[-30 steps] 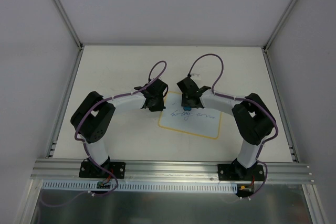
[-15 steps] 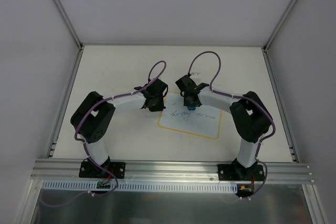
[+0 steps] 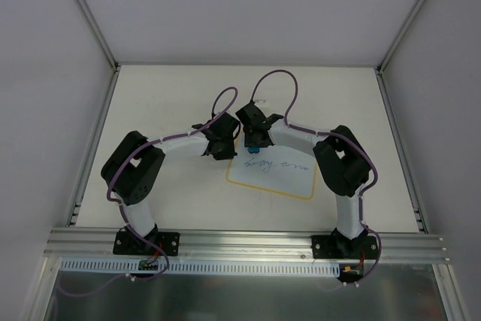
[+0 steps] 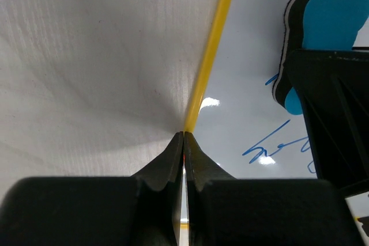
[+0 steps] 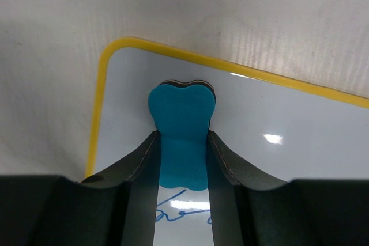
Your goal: Erase the whiteboard
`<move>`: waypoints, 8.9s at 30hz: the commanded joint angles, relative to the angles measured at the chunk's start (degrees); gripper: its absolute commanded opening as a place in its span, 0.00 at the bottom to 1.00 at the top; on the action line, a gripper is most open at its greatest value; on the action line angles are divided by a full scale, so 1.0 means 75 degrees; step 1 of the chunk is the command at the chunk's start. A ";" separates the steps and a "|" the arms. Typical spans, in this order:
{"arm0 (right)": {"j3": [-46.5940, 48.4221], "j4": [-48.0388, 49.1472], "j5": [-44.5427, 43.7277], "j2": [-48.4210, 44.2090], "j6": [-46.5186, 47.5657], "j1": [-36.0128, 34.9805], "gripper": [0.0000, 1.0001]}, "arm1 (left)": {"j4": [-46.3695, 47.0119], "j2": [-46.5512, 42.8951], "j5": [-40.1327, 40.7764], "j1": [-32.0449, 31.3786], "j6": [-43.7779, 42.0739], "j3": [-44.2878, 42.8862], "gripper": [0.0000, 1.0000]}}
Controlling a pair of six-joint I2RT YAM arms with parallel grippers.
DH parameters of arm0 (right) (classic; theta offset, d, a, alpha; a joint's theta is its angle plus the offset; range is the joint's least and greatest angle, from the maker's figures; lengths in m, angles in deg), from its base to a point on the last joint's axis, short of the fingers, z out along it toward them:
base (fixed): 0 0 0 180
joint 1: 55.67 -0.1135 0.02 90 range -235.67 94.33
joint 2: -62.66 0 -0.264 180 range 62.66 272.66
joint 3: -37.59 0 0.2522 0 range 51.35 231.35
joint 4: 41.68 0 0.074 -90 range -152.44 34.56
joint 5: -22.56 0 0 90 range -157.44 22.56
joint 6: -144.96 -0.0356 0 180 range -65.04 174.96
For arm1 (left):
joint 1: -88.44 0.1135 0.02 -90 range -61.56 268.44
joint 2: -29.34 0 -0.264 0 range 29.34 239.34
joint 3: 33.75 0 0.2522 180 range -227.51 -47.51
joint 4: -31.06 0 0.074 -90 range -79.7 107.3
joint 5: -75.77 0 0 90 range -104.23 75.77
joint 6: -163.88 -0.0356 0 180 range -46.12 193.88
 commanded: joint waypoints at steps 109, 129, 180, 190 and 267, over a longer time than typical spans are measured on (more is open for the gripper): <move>-0.2988 -0.1097 -0.0607 -0.1998 -0.1970 -0.0431 0.01 | -0.0850 -0.0665 -0.1099 0.0067 0.0041 0.1754 0.14; 0.0069 -0.1340 -0.0243 0.0450 -0.2204 -0.1614 0.01 | -0.0697 -0.0746 -0.1052 -0.0050 0.0428 0.2223 0.00; 0.0224 -0.2151 -0.0713 0.0240 -0.4981 -0.1170 0.00 | -0.0521 -0.0524 -0.1239 0.0149 0.0628 0.2165 0.00; -0.0584 -0.2151 -0.1040 -0.0427 -0.4900 -0.0724 0.00 | -0.0498 -0.0582 -0.1286 0.0325 0.0546 0.2223 0.00; -0.0139 -0.0897 0.3354 -0.0381 0.5001 0.0343 0.09 | -0.0451 -0.0676 -0.1614 0.0829 -0.0064 0.2036 0.00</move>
